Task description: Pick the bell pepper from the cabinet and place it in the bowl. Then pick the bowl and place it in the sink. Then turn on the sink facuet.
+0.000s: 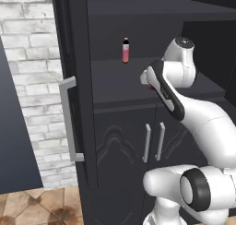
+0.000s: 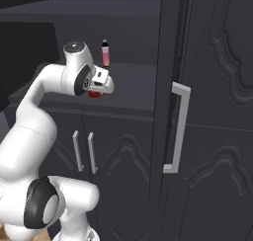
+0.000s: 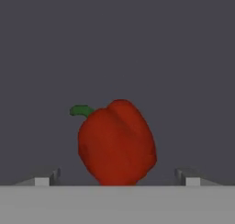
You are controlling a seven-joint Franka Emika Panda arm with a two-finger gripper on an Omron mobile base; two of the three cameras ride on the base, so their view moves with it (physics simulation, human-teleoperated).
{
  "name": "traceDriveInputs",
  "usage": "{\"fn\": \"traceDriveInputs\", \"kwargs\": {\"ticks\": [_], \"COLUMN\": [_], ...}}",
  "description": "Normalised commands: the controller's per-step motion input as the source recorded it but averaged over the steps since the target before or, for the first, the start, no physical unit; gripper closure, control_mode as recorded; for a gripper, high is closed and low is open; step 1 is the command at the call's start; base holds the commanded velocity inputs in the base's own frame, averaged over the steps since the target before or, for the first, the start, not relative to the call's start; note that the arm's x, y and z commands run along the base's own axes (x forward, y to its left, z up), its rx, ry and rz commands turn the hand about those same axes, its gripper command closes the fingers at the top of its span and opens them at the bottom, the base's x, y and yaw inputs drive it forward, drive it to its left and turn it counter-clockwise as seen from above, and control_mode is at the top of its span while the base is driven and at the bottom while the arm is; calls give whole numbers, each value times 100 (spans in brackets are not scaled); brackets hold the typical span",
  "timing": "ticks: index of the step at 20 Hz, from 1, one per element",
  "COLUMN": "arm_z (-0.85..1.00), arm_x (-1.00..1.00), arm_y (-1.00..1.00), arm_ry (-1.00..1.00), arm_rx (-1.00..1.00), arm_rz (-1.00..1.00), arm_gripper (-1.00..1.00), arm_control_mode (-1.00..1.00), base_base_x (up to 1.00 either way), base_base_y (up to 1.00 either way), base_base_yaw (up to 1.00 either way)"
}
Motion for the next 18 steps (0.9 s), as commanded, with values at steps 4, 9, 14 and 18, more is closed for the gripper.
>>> {"fn": "traceDriveInputs", "kwargs": {"ticks": [4, 9, 14, 18], "arm_z": [-35, -18, -12, -12], "arm_x": [28, 17, 0, 0], "arm_y": [0, -1, -1, 0], "arm_ry": [1, 2, 1, 1], "arm_rx": [0, 0, 0, 0], "arm_rz": [0, 0, 0, 0], "arm_gripper": [-100, -100, -100, 100], "arm_control_mode": [-100, -100, -100, -100], "base_base_x": [0, 0, 0, 0], "base_base_y": [0, 0, 0, 0], "base_base_yaw": [0, 0, 0, 0]}}
